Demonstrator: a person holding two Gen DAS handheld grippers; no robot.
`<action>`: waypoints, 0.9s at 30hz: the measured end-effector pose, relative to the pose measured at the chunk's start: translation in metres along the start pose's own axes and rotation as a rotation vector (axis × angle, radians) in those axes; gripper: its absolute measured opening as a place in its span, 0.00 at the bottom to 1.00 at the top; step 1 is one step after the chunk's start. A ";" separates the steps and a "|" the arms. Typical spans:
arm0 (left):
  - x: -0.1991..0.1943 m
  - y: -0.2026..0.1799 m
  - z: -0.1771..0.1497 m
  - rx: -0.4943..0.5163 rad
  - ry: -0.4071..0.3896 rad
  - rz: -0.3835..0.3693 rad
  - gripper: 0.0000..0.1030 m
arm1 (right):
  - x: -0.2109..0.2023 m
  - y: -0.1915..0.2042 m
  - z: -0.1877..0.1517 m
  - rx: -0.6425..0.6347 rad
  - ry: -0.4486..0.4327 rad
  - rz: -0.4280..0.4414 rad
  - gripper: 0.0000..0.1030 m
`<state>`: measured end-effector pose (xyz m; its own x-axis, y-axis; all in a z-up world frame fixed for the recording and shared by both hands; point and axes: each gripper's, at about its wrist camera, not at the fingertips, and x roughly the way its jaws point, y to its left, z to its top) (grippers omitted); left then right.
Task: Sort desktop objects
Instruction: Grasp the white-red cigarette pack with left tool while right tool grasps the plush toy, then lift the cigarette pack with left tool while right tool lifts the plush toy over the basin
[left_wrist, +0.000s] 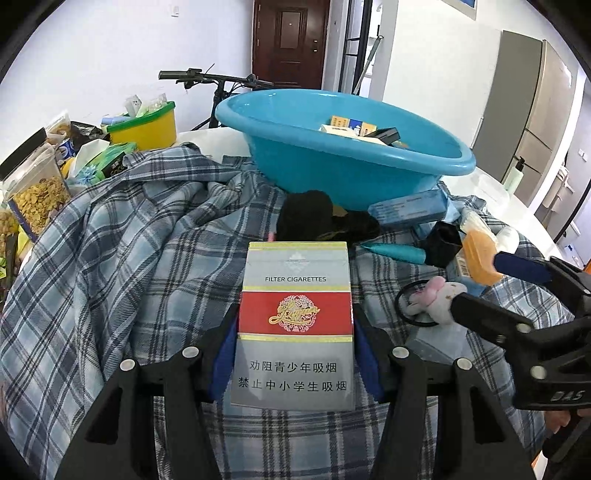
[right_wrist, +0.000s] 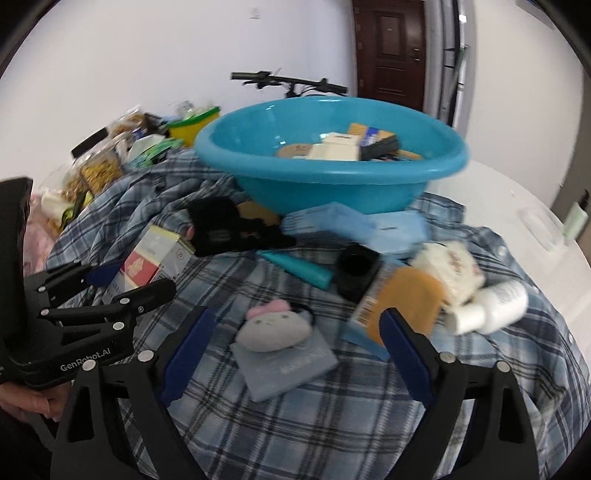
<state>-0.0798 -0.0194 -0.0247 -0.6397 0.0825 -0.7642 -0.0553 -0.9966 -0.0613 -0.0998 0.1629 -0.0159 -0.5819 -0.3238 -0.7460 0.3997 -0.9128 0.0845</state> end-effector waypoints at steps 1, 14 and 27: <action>0.000 0.001 0.000 -0.001 0.000 0.001 0.57 | 0.004 0.002 0.001 -0.012 0.003 0.009 0.81; 0.009 0.002 0.001 0.000 0.021 -0.004 0.57 | 0.035 -0.003 -0.002 -0.040 0.056 0.084 0.37; -0.012 -0.008 0.008 0.004 -0.079 -0.002 0.57 | -0.012 -0.010 0.002 -0.009 -0.115 -0.007 0.34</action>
<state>-0.0776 -0.0129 -0.0097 -0.6978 0.0847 -0.7113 -0.0595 -0.9964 -0.0603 -0.0981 0.1750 -0.0060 -0.6618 -0.3440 -0.6661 0.4011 -0.9131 0.0731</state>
